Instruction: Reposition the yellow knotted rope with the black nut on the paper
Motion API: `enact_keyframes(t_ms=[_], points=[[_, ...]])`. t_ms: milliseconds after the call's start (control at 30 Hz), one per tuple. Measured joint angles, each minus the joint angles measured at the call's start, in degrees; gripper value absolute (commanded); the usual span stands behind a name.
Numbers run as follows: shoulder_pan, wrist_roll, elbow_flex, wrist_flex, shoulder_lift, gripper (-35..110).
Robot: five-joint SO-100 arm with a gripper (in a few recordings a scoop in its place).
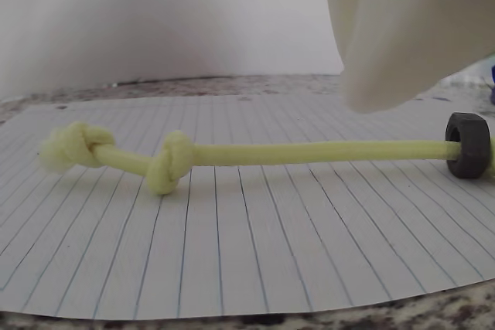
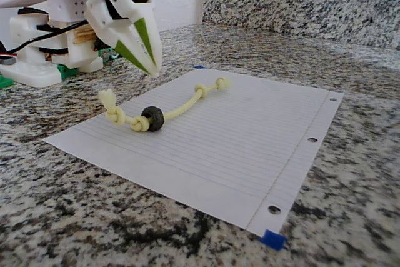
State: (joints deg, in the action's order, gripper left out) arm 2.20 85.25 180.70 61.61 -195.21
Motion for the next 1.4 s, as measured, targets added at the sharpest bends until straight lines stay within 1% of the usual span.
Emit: enact_keyframes(t_ms=[433, 1400], points=[[0.1, 5.0, 0.0, 0.0, 0.0, 0], [-0.2, 6.2, 0.1, 0.0, 0.0, 0]])
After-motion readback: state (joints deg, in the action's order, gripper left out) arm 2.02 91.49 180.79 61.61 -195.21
